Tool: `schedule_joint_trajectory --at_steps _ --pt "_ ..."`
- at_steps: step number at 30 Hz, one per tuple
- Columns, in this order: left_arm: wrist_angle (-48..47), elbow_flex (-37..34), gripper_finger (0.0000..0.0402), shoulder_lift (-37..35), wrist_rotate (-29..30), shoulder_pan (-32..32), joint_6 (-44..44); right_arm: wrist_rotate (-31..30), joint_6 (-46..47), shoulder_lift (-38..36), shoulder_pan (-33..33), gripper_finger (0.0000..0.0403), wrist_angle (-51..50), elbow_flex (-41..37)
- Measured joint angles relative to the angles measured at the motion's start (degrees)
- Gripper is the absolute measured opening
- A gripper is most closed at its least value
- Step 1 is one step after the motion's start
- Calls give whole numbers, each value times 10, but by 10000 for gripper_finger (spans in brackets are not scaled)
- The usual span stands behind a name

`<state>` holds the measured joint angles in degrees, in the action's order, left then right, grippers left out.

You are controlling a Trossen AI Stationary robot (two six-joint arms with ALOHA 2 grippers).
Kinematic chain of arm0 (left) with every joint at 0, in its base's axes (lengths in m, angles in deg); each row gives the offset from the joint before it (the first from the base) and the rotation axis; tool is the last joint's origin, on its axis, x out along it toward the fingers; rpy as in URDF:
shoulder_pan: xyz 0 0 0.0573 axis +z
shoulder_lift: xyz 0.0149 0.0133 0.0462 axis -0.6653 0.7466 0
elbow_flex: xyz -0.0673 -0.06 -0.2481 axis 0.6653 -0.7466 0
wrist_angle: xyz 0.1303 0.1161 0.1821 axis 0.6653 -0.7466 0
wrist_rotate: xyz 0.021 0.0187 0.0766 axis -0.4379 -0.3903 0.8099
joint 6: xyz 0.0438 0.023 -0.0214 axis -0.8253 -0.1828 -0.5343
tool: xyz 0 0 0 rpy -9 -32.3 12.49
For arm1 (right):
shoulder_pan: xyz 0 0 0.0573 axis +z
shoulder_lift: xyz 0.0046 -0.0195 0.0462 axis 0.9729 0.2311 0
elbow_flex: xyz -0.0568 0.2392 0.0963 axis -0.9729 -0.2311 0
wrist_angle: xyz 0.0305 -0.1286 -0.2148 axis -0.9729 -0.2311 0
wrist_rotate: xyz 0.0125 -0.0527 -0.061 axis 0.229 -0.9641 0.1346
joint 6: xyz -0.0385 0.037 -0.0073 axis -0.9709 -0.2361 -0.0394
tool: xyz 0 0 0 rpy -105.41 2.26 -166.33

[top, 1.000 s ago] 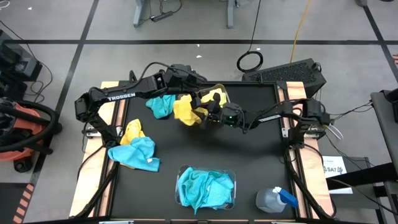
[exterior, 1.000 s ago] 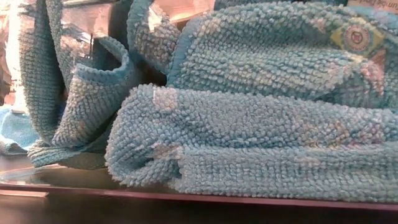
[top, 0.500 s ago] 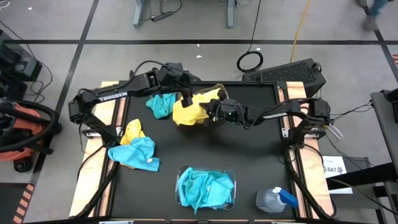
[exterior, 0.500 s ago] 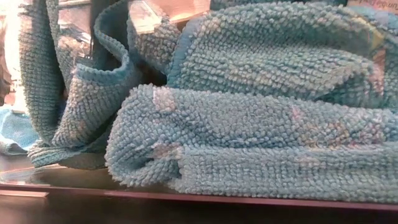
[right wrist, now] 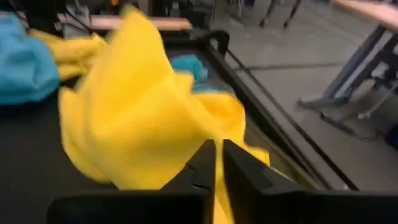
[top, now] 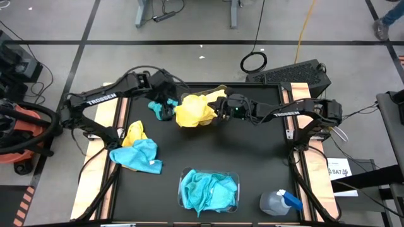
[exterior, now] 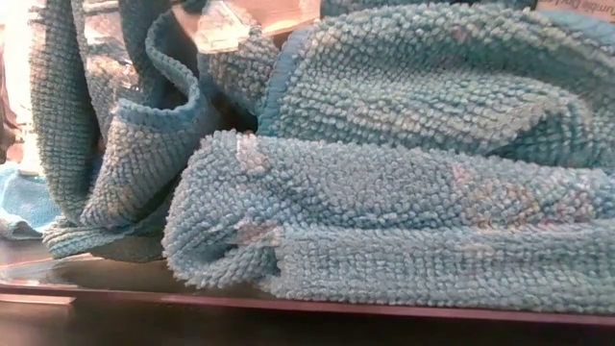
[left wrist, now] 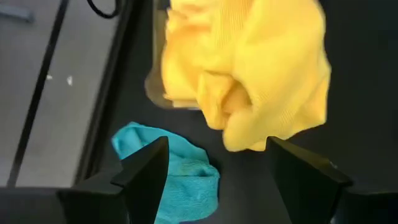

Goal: Sort microfiber towel by color & place in baskets
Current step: Put the yellow towel into the top transparent bin

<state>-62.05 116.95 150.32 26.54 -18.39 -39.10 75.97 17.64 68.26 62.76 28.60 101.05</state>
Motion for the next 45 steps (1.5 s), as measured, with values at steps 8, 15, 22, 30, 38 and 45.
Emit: schedule_joint_trajectory --at_steps 8,15,22,30,38,45 --pt "113 -121 274 4 -2 -9 -6 2 -35 -1 35 199 19 0" --pt "257 -176 274 12 -36 -9 -4 59 -50 21 37 328 53 0" --pt "302 -177 274 36 -54 -21 -4 78 -81 101 36 316 165 0" --pt "347 -174 274 39 -69 -44 -4 101 -72 178 17 299 155 69" --pt "338 -168 274 34 -61 -57 -4 76 -81 202 19 227 42 158" --pt "324 -168 274 7 -50 -58 -5 67 -93 176 18 27 -22 169"
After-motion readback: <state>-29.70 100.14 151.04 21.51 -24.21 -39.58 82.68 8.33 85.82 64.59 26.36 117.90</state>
